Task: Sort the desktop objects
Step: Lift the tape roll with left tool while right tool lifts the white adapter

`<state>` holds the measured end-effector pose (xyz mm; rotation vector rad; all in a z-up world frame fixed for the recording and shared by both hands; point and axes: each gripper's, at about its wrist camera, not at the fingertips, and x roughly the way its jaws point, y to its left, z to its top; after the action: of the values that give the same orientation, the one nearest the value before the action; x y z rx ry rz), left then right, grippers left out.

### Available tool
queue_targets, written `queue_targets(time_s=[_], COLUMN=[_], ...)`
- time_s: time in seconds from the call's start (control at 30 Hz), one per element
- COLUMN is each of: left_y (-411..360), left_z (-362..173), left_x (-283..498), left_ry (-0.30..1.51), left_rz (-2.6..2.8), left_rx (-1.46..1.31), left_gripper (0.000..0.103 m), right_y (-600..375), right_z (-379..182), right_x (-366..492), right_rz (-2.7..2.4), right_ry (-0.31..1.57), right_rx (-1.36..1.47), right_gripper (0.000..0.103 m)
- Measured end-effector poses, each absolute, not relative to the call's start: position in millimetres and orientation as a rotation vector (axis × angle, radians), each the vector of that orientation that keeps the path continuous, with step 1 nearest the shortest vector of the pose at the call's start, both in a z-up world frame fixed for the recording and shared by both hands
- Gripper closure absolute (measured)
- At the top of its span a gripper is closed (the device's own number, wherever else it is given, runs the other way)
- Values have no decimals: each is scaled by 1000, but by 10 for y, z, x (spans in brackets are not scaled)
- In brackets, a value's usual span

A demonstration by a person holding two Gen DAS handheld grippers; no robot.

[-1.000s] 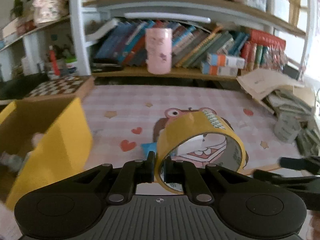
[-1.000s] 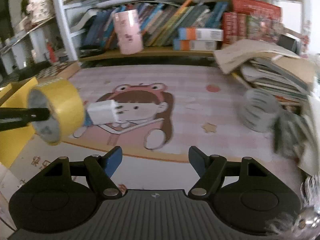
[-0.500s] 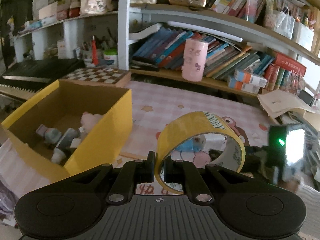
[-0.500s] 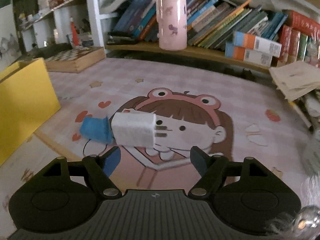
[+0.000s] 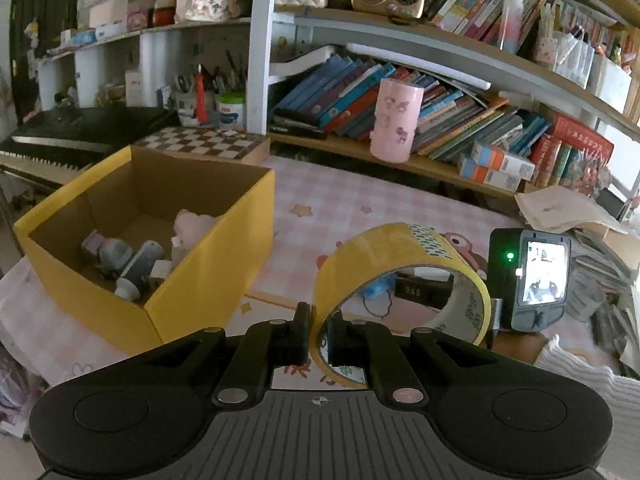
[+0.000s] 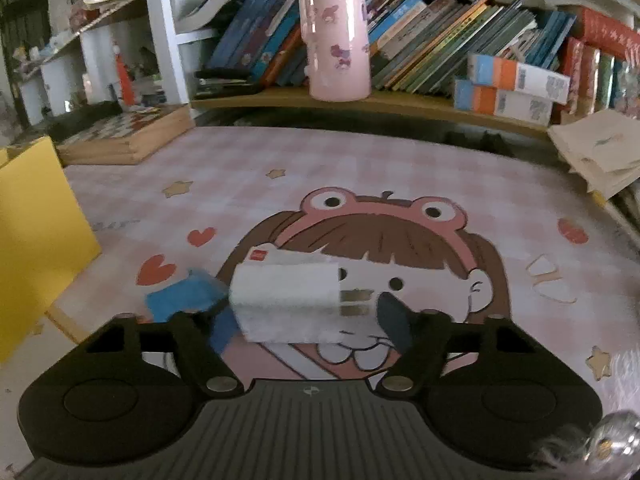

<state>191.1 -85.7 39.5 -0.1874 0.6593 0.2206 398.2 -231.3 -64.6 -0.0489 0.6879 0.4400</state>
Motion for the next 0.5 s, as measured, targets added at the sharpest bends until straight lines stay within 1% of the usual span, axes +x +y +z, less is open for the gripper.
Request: queue_targets(time_s=[0.5], left_y=[-871], left_z=[435], left_x=[1908], left_ry=[616], left_rz=[109], left_rx=[-192], left_gripper=[96], right_y=[-2810], right_z=[-295], right_x=[3435], right_rz=[414], right_ry=[636], right_rx=[-4], right_gripper=[40])
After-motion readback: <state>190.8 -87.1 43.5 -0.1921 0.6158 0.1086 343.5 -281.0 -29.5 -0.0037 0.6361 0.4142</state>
